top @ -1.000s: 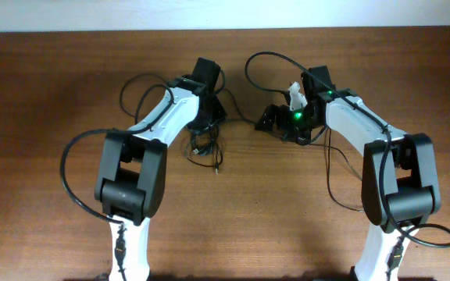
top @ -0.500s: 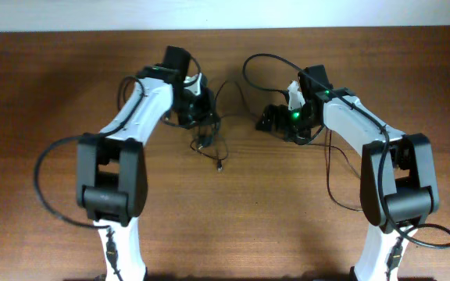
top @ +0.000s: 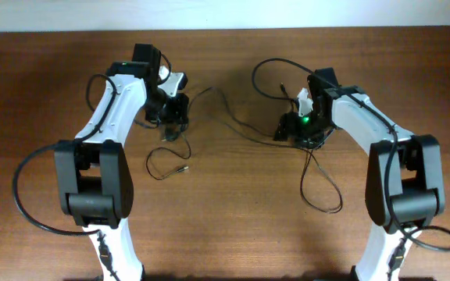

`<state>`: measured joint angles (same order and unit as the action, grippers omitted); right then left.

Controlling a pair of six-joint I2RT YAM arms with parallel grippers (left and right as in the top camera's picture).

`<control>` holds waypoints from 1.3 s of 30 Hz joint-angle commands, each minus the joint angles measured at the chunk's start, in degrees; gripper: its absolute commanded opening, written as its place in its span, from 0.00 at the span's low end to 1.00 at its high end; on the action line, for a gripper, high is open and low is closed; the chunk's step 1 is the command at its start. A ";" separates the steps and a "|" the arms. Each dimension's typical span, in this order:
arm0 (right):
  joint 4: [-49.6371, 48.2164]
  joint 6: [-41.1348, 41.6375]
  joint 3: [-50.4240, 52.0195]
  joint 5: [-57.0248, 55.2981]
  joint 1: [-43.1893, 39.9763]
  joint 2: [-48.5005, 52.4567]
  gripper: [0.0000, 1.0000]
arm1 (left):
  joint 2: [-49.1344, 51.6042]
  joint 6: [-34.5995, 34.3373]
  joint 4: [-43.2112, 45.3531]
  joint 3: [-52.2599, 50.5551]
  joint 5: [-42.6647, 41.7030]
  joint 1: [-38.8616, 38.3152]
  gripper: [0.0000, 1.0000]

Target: Untangle cables

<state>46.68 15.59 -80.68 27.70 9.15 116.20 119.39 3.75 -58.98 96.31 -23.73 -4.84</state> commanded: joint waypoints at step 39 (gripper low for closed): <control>-10.10 31.45 -0.85 -5.49 8.79 -1.09 0.04 | -1.25 -11.37 2.43 -2.54 12.20 -7.10 0.00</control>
<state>32.93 53.36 -81.65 23.22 21.39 114.72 119.42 2.66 -56.27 94.26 -26.41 -12.16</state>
